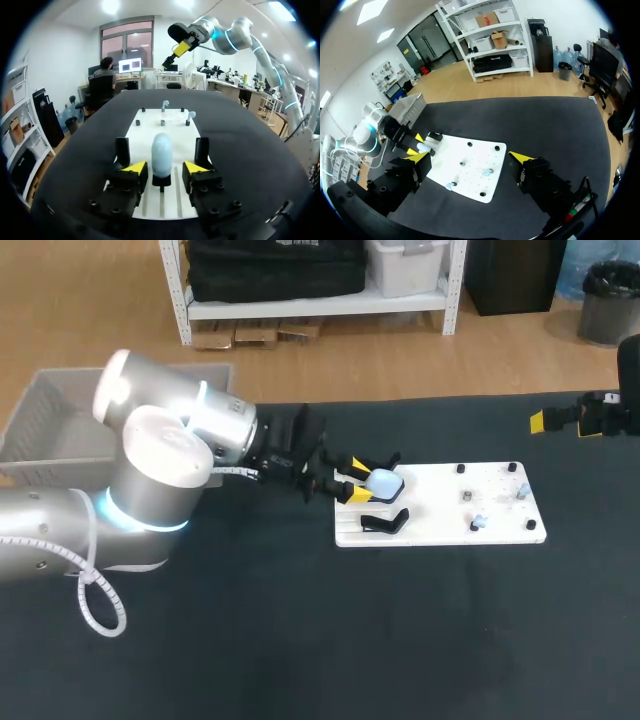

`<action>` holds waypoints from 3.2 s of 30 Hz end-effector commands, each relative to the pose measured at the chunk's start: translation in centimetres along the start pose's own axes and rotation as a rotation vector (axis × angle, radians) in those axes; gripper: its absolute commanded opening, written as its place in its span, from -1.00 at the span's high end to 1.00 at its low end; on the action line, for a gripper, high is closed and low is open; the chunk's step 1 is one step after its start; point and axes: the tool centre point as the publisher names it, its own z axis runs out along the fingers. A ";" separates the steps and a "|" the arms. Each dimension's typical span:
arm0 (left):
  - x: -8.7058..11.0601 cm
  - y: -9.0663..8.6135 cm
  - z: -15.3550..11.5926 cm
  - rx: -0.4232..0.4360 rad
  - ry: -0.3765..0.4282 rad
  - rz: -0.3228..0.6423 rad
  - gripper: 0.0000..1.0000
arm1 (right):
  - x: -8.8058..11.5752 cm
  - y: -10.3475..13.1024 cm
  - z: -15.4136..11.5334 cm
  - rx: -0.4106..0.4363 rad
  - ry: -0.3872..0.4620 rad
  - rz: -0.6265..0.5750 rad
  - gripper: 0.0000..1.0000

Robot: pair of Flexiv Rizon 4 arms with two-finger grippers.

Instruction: Pick up each earbud case from the left stands, insert the matching earbuds, close the lid, and place the case in the box.

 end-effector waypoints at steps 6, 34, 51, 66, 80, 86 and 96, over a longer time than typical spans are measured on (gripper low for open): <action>0.2 0.7 0.1 0.029 -0.021 -0.015 0.18 | 0.0 -0.1 0.0 -0.004 0.000 -0.001 -1.00; 0.1 0.6 1.5 0.049 -0.055 -0.029 0.16 | 0.0 -0.1 0.0 -0.004 0.000 -0.001 -1.00; -0.1 0.4 1.8 0.043 -0.063 -0.026 0.57 | 0.0 -0.1 0.0 -0.004 0.000 -0.001 -1.00; -1.8 -1.0 -1.0 0.034 -0.152 -0.007 1.00 | 0.0 -0.1 0.0 -0.004 0.000 -0.001 -1.00; -5.7 -3.2 -1.7 -0.021 -0.264 0.057 1.00 | 0.0 -0.1 0.0 -0.004 0.000 -0.001 -1.00; -5.7 -3.2 -1.7 -0.021 -0.264 0.057 1.00 | 0.0 -0.1 0.0 -0.004 0.000 -0.001 -1.00; -5.7 -3.2 -1.7 -0.021 -0.264 0.057 1.00 | 0.0 -0.1 0.0 -0.004 0.000 -0.001 -1.00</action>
